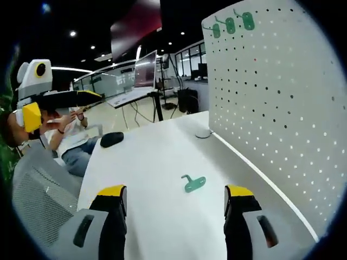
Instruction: Insert the hook assembly into the mounting plate slot until the hook locks in place.
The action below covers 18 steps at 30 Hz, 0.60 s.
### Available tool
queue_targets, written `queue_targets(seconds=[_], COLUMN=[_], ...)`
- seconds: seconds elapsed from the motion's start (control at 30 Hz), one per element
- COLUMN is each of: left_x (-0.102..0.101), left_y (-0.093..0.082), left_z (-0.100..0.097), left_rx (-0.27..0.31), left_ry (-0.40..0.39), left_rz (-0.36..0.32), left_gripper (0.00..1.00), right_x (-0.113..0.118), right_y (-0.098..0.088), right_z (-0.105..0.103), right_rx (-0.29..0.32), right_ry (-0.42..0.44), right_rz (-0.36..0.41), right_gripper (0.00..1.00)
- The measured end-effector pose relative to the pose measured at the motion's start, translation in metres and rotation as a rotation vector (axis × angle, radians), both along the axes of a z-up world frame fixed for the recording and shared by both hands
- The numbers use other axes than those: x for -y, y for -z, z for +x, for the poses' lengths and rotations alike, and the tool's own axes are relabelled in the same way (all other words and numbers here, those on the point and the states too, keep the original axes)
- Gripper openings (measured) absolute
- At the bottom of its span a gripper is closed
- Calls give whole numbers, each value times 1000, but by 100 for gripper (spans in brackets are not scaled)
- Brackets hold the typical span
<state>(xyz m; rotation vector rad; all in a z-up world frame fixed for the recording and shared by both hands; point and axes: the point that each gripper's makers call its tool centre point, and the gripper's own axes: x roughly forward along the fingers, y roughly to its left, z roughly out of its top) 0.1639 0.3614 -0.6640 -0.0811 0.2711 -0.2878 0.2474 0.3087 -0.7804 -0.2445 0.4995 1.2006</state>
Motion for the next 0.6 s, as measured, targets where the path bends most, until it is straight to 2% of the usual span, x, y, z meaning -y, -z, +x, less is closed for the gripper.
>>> queue_targets(seconds=[0.27, 0.37, 0.6], left_x=[2, 2, 1], left_y=[2, 3, 6], left_z=[1, 2, 4], left_rx=[-12, -15, -27], left_ry=[0, -2, -6], left_rz=[-1, 1, 2], left_gripper=[68, 68, 68], right_x=[-5, -10, -19], right_y=[9, 15, 31], right_z=[12, 16, 20], right_rx=[15, 3, 8], right_ry=[-12, -19, -54], right_rz=[-1, 4, -35], right_gripper=[68, 68, 66])
